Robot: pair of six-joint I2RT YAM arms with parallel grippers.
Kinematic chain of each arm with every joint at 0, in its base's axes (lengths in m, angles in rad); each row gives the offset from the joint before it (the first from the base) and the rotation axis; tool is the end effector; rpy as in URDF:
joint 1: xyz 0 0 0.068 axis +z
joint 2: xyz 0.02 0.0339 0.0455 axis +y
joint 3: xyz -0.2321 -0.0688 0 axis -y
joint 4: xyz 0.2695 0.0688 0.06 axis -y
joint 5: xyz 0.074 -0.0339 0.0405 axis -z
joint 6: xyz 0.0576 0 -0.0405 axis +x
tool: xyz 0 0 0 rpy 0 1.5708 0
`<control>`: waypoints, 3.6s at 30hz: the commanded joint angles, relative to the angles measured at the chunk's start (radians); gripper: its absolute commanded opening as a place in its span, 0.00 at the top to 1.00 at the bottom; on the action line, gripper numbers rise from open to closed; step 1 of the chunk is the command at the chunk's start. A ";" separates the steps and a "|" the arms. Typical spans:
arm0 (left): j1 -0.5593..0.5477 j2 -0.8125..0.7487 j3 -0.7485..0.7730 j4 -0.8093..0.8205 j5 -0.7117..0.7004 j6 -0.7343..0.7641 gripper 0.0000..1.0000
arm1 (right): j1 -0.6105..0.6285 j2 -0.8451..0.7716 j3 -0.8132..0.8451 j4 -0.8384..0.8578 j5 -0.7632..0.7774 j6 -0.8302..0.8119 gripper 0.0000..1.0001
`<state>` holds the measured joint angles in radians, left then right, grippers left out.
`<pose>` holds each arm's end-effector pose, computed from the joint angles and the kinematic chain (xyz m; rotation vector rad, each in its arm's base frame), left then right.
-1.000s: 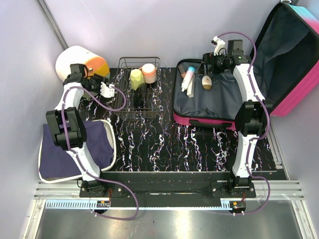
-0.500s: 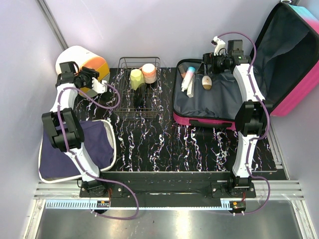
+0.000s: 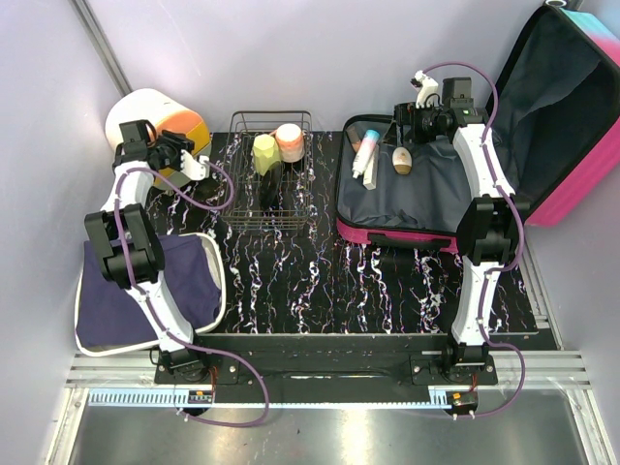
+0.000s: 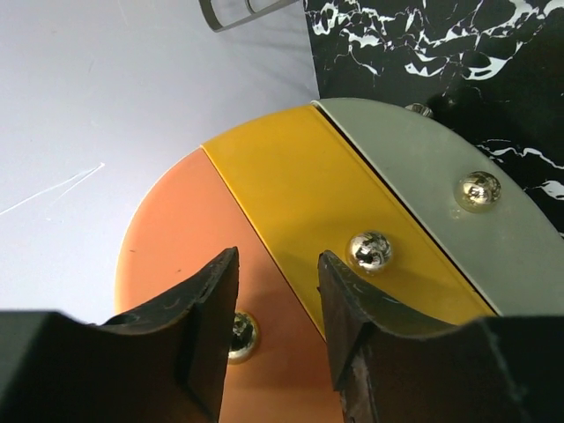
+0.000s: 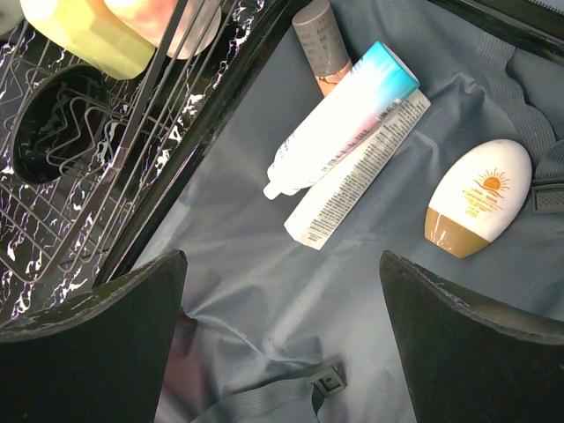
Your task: Open, take out, and arrange the luggage
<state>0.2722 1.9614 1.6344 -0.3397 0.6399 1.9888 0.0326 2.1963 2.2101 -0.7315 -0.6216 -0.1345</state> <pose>0.4690 0.0952 0.2240 1.8341 1.1320 0.6342 0.5142 0.0503 0.2859 -0.5002 2.1508 0.6504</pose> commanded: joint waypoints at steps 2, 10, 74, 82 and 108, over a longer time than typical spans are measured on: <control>0.009 -0.087 -0.007 0.024 0.061 -0.008 0.51 | 0.006 -0.023 0.017 0.001 -0.050 0.004 0.00; -0.040 -0.180 -0.056 -0.048 0.115 -0.192 0.41 | 0.090 0.048 0.173 0.006 -0.093 0.052 0.00; -0.021 -0.167 0.225 -0.150 -0.468 -2.772 0.34 | 0.208 0.049 0.171 -0.132 -0.032 -0.083 0.00; -0.027 -0.125 0.237 -0.188 -0.534 -2.883 0.45 | 0.207 0.057 0.187 -0.149 -0.009 -0.089 0.00; -0.036 0.100 0.407 -0.219 -0.680 -2.980 0.58 | 0.207 0.108 0.304 -0.253 0.069 -0.091 0.00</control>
<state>0.2333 2.0529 1.9839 -0.5739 0.0116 -0.9699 0.2375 2.3058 2.4554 -0.9745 -0.5758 -0.2173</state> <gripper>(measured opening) 0.443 0.994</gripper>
